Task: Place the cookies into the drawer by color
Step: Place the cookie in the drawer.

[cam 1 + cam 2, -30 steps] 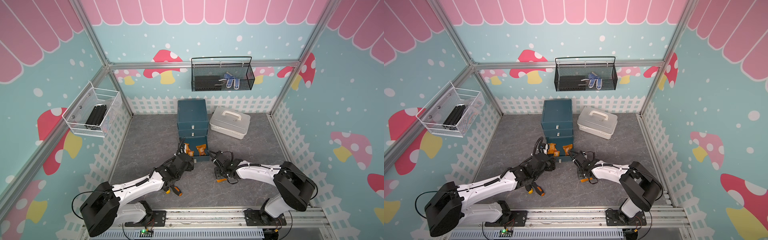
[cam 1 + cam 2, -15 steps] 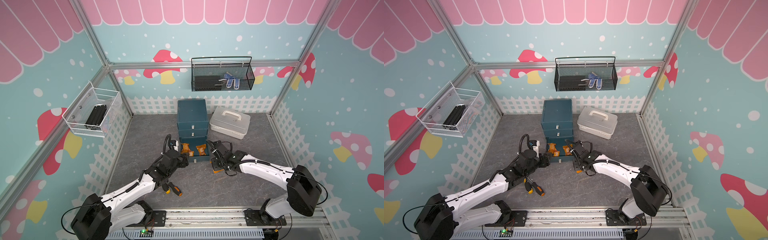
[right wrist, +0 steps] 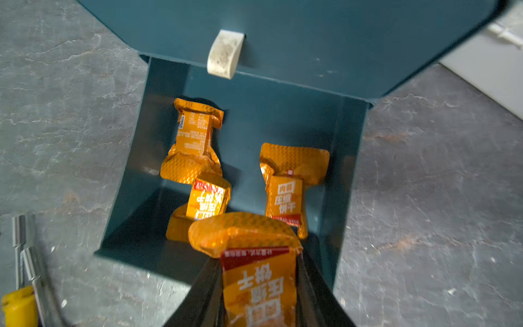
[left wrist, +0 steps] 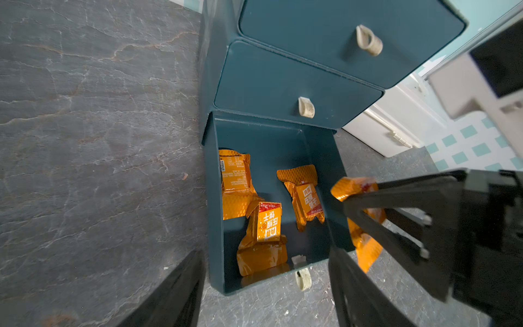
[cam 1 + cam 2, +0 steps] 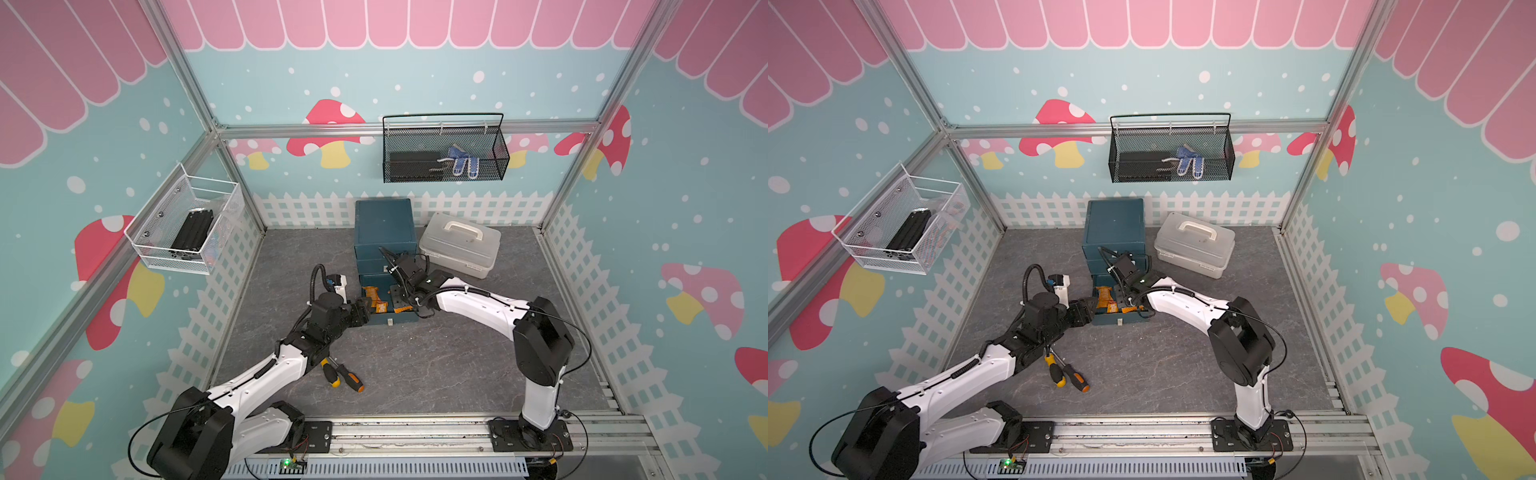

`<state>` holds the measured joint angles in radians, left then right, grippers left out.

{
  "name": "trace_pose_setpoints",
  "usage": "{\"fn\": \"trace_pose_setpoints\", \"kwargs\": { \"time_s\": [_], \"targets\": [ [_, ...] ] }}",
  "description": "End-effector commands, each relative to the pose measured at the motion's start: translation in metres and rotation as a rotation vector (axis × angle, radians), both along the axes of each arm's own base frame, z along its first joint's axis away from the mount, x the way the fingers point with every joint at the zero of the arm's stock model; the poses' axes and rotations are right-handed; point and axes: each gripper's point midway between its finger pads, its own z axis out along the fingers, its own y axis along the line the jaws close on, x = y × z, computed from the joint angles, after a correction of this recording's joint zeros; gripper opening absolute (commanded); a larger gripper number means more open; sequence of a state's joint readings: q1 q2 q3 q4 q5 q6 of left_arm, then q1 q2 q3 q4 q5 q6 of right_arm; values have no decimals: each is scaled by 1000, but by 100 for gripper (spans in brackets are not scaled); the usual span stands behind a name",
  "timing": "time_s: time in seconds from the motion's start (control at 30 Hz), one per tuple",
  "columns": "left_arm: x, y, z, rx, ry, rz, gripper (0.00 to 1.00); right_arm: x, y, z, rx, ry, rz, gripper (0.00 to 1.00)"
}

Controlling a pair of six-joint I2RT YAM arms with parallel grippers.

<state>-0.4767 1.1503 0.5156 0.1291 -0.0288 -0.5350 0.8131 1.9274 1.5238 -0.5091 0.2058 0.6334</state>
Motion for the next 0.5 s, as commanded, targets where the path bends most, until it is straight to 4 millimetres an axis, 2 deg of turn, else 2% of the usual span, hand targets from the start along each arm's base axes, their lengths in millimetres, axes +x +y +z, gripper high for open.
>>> {"fn": "trace_pose_setpoints", "kwargs": {
  "time_s": [0.0,0.1,0.27,0.47],
  "targets": [
    [1,-6,-9,-14,6,-33,72,15,5,-5,-23,-21,-50,37],
    [5,-1,-17,16,20,0,72,26,6,-16,-47,-30,-78,37],
    [8,6,-19,46,11,31,73,40,11,-37,-20,8,-92,37],
    [6,-1,-16,20,9,-3,73,46,13,-54,-28,14,-114,38]
  ]
}}
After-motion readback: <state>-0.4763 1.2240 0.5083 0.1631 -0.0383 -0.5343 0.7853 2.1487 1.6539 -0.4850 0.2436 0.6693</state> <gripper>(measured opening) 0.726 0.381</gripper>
